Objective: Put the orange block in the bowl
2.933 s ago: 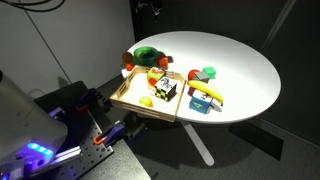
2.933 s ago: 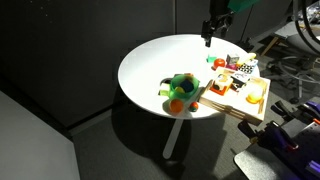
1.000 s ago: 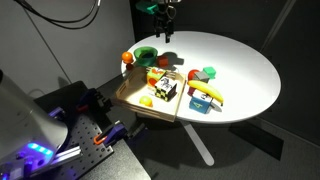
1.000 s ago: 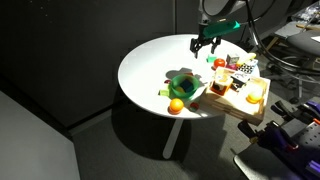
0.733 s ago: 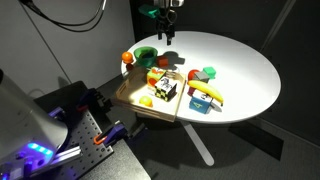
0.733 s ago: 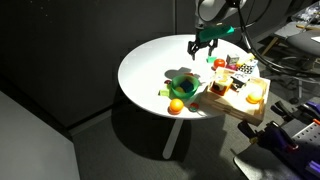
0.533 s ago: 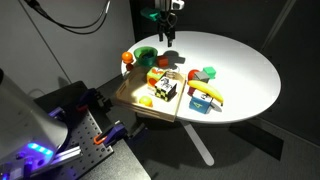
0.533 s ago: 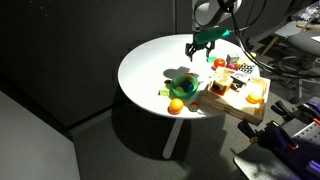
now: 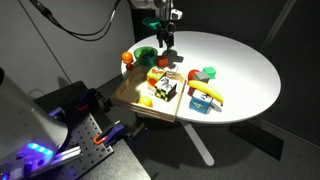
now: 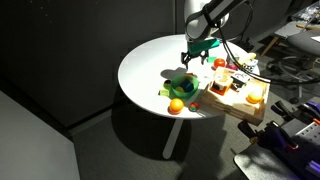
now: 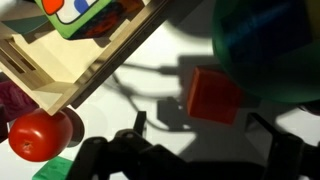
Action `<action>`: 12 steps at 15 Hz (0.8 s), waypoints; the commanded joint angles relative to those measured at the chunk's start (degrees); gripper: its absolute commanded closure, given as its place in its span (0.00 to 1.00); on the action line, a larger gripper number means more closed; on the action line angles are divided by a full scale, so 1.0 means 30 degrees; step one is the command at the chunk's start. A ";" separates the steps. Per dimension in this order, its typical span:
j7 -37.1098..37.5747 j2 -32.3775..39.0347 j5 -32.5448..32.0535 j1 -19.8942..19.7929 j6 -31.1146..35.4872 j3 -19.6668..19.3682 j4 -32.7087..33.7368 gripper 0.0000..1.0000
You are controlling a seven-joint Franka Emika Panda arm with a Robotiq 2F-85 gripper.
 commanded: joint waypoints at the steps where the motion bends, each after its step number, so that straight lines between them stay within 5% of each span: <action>1: 0.0449 0.1175 0.0236 0.0622 -0.0776 -0.0460 0.1505 0.00; 12: 0.0542 0.3034 0.0260 0.1081 -0.1559 -0.0647 0.3281 0.00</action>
